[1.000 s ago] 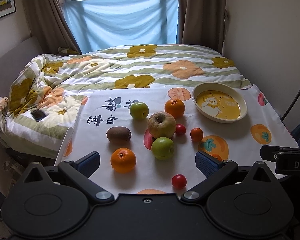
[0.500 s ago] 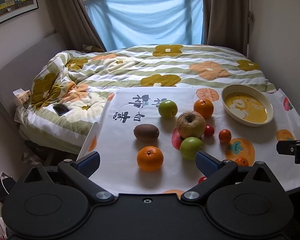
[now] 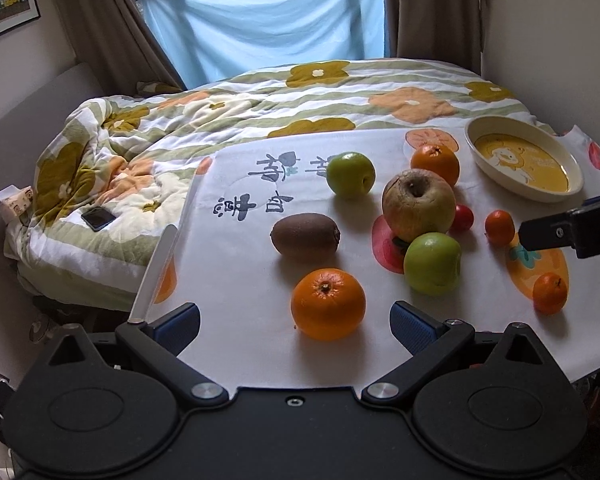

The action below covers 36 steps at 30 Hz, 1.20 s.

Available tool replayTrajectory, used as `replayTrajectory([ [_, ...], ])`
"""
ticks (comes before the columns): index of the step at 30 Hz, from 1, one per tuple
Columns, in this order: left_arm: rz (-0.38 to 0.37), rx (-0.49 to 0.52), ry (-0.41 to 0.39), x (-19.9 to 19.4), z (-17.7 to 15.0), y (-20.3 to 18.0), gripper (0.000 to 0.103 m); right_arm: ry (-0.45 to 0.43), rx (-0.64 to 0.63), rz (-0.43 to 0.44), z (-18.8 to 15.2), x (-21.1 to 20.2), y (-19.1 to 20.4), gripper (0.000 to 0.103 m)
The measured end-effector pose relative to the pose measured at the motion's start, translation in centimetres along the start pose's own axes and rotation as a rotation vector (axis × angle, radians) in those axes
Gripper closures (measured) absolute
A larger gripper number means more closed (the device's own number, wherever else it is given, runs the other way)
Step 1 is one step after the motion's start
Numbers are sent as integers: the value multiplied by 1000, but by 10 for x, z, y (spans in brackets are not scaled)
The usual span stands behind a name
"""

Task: Organize fruits
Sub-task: 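Grasp the navel orange with the left gripper while the right grasps the green apple, then lower the orange into the white bowl with the left gripper while the right carries the apple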

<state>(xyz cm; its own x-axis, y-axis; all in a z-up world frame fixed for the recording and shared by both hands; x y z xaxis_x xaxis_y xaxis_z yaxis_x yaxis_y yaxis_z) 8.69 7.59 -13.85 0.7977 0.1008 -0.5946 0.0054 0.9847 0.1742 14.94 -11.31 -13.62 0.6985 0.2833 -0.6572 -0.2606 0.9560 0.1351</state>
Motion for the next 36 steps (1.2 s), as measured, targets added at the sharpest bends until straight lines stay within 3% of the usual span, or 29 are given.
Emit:
replayTrajectory([
  [7,-114,27,51,40,-16,-1,10,24,64,-14,-8,35,15,0],
  [12,-160,59,59,57,-17,-7,13,36,109,3,-10,50,26,0],
  [18,-213,78,84,71,-20,-14,24,54,141,35,-9,65,32,1],
  [24,-233,85,97,79,-22,-16,32,72,181,62,-10,76,36,7],
  [26,-222,101,92,80,-21,-15,39,77,196,69,-11,79,37,9],
  [36,-241,108,90,82,-21,-13,39,107,215,82,-15,88,39,17],
])
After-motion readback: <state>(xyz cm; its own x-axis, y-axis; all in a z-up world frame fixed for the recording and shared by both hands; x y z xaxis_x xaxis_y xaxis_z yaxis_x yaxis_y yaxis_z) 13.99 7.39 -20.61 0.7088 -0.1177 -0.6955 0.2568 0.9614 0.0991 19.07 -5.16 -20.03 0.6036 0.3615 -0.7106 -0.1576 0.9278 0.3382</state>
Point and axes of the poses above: each gripper's, at about its wrist camera, not at the fingertips, and x roughly the way its jaws point, y to its left, z to its top, the point moved 6 cm from there along x, roughly the way its jaws point, and after that the axes turned 11 degrees about -y, right-handed, at the moved point
